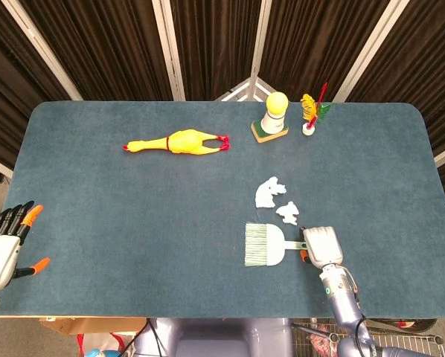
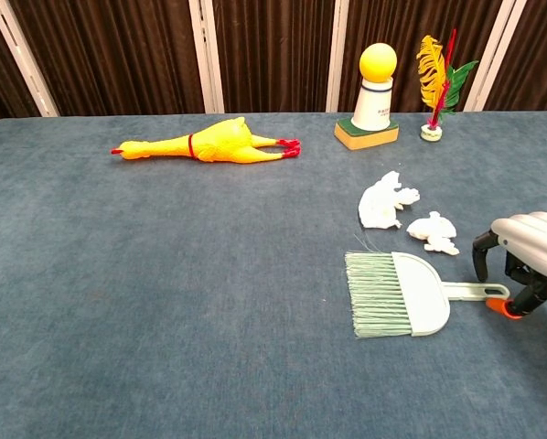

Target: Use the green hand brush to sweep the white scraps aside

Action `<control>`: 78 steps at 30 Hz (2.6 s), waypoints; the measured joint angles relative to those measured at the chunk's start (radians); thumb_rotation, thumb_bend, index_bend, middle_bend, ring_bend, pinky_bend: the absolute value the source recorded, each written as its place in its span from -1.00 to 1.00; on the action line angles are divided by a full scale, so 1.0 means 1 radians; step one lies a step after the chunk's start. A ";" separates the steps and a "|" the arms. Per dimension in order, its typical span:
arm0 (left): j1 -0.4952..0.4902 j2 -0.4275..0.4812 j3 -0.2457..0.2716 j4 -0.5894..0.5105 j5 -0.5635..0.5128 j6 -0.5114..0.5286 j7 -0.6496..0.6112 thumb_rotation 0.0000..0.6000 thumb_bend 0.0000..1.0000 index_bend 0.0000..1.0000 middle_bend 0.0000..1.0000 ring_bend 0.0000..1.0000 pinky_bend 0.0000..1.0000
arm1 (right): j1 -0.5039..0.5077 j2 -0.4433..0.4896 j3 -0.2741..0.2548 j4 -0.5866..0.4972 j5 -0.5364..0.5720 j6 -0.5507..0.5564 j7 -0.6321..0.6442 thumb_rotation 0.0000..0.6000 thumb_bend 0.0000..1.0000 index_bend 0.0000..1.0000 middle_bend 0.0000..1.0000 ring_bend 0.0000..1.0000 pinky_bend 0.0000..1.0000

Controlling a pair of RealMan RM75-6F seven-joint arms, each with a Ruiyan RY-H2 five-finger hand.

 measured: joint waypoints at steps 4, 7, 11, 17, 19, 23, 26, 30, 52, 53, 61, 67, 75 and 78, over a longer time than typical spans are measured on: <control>0.000 0.000 0.000 -0.001 -0.002 -0.001 0.002 1.00 -1.00 -1.00 -1.00 -1.00 -0.96 | 0.001 -0.005 -0.008 0.007 0.002 0.001 0.005 1.00 -0.35 0.03 0.98 0.96 0.61; 0.000 0.000 -0.001 -0.001 -0.003 -0.001 0.003 1.00 -1.00 -1.00 -1.00 -1.00 -0.96 | 0.001 -0.011 -0.014 0.016 0.004 0.003 0.008 1.00 -0.35 0.03 0.98 0.96 0.61; 0.000 -0.001 -0.001 -0.001 -0.004 -0.001 0.003 1.00 -1.00 -1.00 -1.00 -1.00 -0.96 | 0.002 -0.019 -0.017 0.027 0.008 0.004 0.013 1.00 -0.34 0.03 0.98 0.96 0.61; -0.001 -0.001 -0.001 0.000 -0.004 -0.002 0.001 1.00 -1.00 -1.00 -1.00 -1.00 -0.96 | 0.005 -0.026 -0.014 0.027 0.001 0.017 0.030 1.00 -0.34 0.03 0.98 0.96 0.61; -0.001 0.000 -0.001 -0.001 -0.004 -0.002 0.001 1.00 -1.00 -1.00 -1.00 -1.00 -0.96 | 0.006 -0.028 -0.013 0.021 0.001 0.019 0.032 1.00 -0.34 0.03 0.98 0.96 0.61; -0.001 0.000 -0.001 -0.001 -0.004 -0.001 0.002 1.00 -1.00 -1.00 -1.00 -1.00 -0.96 | 0.010 -0.034 -0.017 0.015 0.001 0.021 0.029 1.00 -0.35 0.03 0.98 0.96 0.61; -0.001 0.000 -0.001 -0.001 -0.004 -0.001 0.002 1.00 -1.00 -1.00 -1.00 -1.00 -0.96 | 0.013 -0.040 -0.019 0.013 0.000 0.023 0.025 1.00 -0.35 0.03 0.98 0.96 0.61; -0.001 0.000 -0.001 -0.001 -0.005 -0.002 0.001 1.00 -1.00 -1.00 -1.00 -1.00 -0.96 | 0.019 -0.048 -0.020 0.014 0.000 0.024 0.019 1.00 -0.35 0.03 0.98 0.96 0.61; -0.002 0.002 -0.001 -0.004 -0.010 -0.007 -0.003 1.00 -1.00 -1.00 -1.00 -1.00 -0.96 | 0.032 0.003 -0.011 -0.063 -0.013 0.066 -0.005 1.00 -0.01 0.66 0.99 0.96 0.61; -0.002 0.002 -0.001 -0.004 -0.010 -0.007 -0.002 1.00 -1.00 -1.00 -1.00 -1.00 -0.96 | 0.033 0.016 -0.009 -0.083 -0.016 0.071 -0.012 1.00 -0.01 0.65 0.99 0.96 0.61; -0.001 0.001 -0.002 -0.006 -0.011 -0.005 0.000 1.00 -1.00 -1.00 -1.00 -1.00 -0.96 | 0.051 0.102 0.009 -0.204 -0.026 0.101 -0.080 1.00 0.00 0.69 0.98 0.96 0.61; -0.001 0.002 -0.001 -0.006 -0.010 -0.005 -0.001 1.00 -1.00 -1.00 -1.00 -1.00 -0.96 | 0.071 0.144 0.033 -0.266 -0.013 0.113 -0.125 1.00 0.00 0.69 0.98 0.96 0.61; -0.003 0.003 -0.002 -0.006 -0.012 -0.009 -0.008 1.00 -1.00 -1.00 -1.00 -1.00 -0.96 | 0.120 0.152 0.076 -0.298 0.035 0.106 -0.175 1.00 0.00 0.69 0.99 0.96 0.61; -0.003 0.004 -0.002 -0.006 -0.012 -0.010 -0.011 1.00 -1.00 -1.00 -1.00 -1.00 -0.96 | 0.143 0.138 0.093 -0.292 0.068 0.098 -0.192 1.00 0.00 0.69 0.99 0.96 0.61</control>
